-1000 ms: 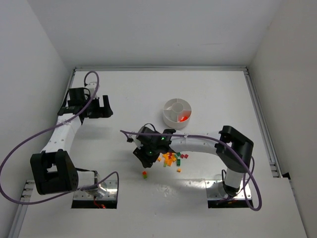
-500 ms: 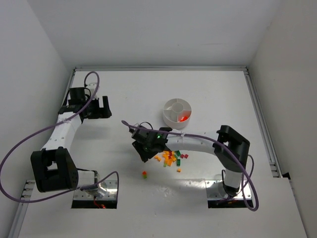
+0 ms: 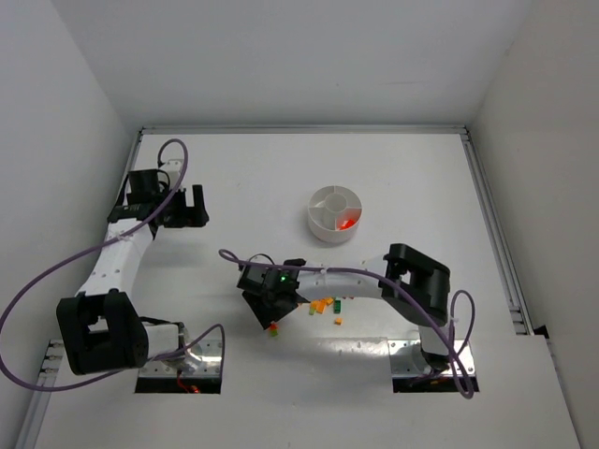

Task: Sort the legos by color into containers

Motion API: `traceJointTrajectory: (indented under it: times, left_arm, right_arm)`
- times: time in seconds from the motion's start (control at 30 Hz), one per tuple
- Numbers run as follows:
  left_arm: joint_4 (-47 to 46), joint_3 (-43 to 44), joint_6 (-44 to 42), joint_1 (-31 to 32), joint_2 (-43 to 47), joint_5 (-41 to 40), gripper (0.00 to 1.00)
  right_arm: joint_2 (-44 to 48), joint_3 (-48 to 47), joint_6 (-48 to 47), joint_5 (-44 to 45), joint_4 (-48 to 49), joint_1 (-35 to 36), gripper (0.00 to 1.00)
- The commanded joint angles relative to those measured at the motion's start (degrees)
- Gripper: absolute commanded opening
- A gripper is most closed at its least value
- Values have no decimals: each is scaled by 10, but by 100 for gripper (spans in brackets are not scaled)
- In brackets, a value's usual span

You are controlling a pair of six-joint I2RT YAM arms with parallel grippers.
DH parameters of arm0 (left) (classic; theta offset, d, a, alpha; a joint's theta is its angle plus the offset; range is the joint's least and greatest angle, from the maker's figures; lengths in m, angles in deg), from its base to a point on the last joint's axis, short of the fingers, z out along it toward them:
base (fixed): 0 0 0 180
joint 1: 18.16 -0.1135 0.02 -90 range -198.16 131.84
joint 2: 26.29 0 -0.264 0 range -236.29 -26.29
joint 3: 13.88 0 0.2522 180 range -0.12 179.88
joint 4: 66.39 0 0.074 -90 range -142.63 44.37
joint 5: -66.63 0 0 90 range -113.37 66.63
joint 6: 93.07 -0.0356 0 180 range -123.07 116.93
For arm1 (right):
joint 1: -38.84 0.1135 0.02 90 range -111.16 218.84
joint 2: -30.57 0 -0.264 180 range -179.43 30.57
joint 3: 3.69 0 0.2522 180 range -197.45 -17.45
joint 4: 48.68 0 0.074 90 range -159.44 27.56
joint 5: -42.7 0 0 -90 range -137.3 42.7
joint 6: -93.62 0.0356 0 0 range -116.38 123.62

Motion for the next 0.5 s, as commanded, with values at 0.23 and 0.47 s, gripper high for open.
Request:
traceJointTrajectory:
  times: [0.23, 0.47]
  left_arm:
    - [-20, -11, 0, -14, 22, 8, 99]
    - [-30, -1, 0, -14, 4, 13, 99]
  right_arm:
    - [-44, -5, 27, -12, 10, 11, 50]
    - [-44, 0, 27, -1, 10, 17, 38]
